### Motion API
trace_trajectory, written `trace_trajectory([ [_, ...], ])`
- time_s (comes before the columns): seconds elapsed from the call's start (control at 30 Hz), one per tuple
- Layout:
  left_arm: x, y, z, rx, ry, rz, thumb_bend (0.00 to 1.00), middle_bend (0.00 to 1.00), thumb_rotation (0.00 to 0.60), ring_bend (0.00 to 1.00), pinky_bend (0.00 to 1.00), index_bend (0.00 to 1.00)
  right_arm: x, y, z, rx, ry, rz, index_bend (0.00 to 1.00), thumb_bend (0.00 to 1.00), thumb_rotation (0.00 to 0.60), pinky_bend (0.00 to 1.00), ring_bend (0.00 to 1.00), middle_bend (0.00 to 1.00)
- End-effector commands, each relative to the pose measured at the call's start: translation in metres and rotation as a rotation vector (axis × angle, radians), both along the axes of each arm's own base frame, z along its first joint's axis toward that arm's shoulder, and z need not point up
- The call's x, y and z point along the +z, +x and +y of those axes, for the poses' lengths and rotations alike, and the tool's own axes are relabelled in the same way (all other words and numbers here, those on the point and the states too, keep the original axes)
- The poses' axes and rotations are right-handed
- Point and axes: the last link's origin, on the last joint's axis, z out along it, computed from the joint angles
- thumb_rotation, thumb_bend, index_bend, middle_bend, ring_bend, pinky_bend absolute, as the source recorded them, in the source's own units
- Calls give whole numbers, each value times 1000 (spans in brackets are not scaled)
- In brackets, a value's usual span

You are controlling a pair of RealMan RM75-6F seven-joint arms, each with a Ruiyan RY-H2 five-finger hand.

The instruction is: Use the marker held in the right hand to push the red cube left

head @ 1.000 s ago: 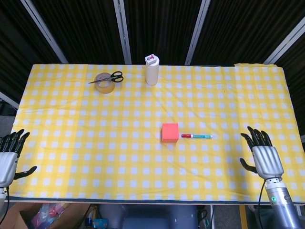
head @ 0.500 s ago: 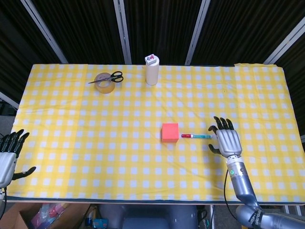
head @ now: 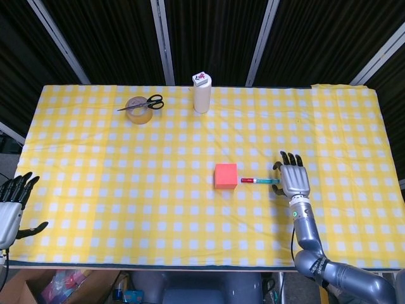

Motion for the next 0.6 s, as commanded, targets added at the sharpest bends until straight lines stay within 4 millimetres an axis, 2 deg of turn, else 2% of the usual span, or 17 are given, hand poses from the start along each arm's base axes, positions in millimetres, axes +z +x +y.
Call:
trace_trajectory([
  [0.03,0,0,0,0,-1,-2,0,0,600,0,0,0,-6,-1,-3,2,-5,7,380,365,600,0,0,98],
  [0.6,1,0,0,10,-4,-15,0,0,600,0,0,0,-24,-12,-8,-24,-15,-8,381,365,600,0,0,106],
])
